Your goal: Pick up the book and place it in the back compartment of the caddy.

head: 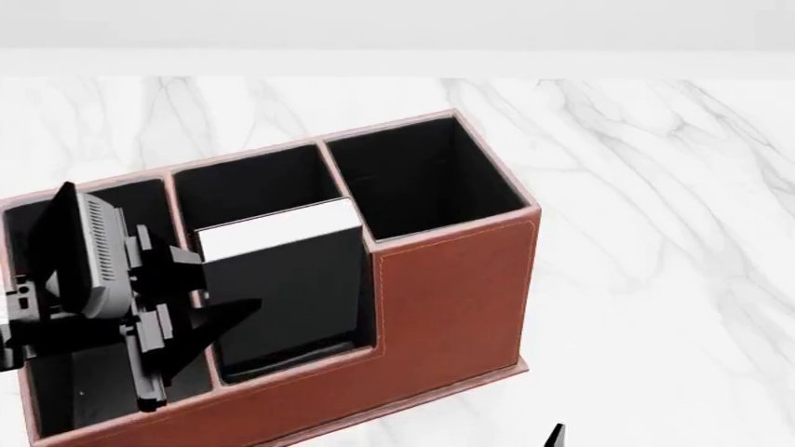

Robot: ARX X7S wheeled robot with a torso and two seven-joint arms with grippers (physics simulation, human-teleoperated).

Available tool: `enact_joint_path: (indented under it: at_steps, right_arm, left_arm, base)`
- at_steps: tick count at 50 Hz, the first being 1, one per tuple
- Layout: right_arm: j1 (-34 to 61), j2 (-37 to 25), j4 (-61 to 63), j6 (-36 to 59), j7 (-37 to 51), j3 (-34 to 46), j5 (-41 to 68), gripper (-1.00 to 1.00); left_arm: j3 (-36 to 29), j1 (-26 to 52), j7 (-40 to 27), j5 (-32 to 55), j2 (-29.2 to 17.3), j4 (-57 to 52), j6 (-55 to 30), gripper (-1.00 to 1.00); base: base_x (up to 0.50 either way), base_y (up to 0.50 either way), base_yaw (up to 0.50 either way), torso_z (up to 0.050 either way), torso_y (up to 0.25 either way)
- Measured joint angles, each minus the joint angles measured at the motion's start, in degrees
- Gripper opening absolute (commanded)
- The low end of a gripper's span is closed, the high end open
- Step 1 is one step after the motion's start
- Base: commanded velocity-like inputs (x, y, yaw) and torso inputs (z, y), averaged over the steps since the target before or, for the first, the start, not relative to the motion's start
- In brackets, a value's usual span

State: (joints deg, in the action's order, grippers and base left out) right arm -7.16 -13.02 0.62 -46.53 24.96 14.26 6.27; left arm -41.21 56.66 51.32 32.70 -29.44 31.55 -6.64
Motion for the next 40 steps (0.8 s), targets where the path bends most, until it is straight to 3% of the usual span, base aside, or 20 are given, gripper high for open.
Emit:
enact_joint_path:
  at_steps: [40]
  right_arm:
    - [0.37,-0.46,-0.4,-0.04,0.79,0.71,-0.16,1.0]
  left_arm:
    - [-0.89,4.87,5.19,-2.53,7.28,22.06,8.93,-1.0]
  base:
    - [0.0,0.0,0.0,0.0,0.001]
